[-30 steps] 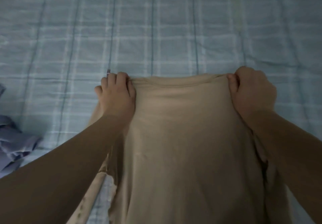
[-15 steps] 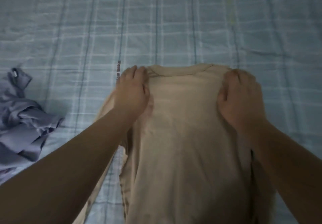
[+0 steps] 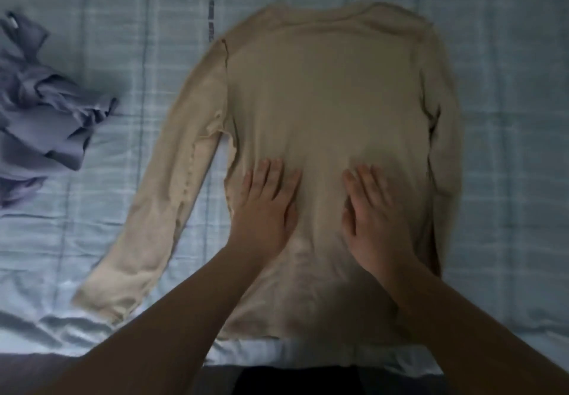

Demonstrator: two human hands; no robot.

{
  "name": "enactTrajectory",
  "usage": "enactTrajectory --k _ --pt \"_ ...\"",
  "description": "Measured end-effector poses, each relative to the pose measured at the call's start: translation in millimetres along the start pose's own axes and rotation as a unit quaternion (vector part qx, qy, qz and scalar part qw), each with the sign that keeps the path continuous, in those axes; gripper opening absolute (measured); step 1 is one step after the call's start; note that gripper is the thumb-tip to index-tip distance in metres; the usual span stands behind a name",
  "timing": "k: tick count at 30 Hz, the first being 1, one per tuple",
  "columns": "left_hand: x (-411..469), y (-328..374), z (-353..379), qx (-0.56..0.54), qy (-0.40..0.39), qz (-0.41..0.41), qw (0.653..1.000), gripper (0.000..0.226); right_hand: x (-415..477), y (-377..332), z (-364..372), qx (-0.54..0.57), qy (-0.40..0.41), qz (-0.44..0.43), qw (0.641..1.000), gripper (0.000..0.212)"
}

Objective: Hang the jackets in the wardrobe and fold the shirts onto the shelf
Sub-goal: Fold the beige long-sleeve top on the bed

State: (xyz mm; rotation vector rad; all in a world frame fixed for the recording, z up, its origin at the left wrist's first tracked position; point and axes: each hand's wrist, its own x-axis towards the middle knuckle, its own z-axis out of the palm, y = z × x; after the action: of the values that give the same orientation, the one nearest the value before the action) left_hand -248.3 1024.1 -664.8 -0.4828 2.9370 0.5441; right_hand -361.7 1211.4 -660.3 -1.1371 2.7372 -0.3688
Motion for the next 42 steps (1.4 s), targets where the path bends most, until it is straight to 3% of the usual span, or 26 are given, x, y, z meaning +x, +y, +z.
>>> enactTrajectory --k 8,11,14,17,21,26,29,33,35,38,42 --pt "-116.2 4.0 22.2 0.019 -0.047 0.023 0.998 0.057 -114.6 -4.8 6.8 -0.003 -0.057 0.076 0.995 0.058" --pt "-139.8 7.2 19.0 -0.053 -0.007 0.007 0.999 0.050 -133.5 1.0 -3.5 -0.011 -0.055 0.114 0.992 0.057" --pt "-142.6 12.1 7.6 -0.207 0.077 -0.104 0.970 0.038 -143.7 2.4 -17.3 -0.018 -0.050 0.134 0.990 0.057" --pt "-128.9 10.2 -9.7 -0.287 0.112 -0.258 0.916 0.044 -151.4 4.3 -24.8 -0.041 -0.055 0.154 0.986 0.059" --pt "-110.1 -3.9 -27.5 -0.300 0.041 -0.386 0.871 0.037 -156.1 12.2 -27.8 -0.074 -0.083 0.168 0.979 0.049" --pt "-113.9 1.3 -38.4 -0.379 -0.130 -0.417 0.816 0.026 -156.5 7.4 -36.3 -0.086 -0.097 0.221 0.967 0.019" --pt "-117.3 2.7 -45.0 -0.378 -0.186 -0.439 0.794 0.016 -159.9 5.0 -38.2 -0.077 -0.114 0.267 0.954 0.016" --pt "-126.1 5.3 -48.3 -0.352 -0.238 -0.372 0.825 0.006 -164.0 3.5 -38.3 -0.119 -0.119 0.306 0.937 0.028" --pt "-134.3 12.3 -48.1 -0.392 -0.233 -0.352 0.818 0.007 -163.2 4.9 -41.2 -0.110 -0.130 0.306 0.937 0.024" --pt "-136.9 24.2 -40.1 -0.413 -0.182 -0.373 0.810 0.029 -162.5 6.6 -45.1 -0.079 -0.151 0.291 0.941 0.020" --pt "-128.0 34.0 -33.0 -0.357 -0.173 -0.381 0.835 0.020 -166.6 7.9 -47.9 -0.042 -0.186 0.244 0.951 0.025"
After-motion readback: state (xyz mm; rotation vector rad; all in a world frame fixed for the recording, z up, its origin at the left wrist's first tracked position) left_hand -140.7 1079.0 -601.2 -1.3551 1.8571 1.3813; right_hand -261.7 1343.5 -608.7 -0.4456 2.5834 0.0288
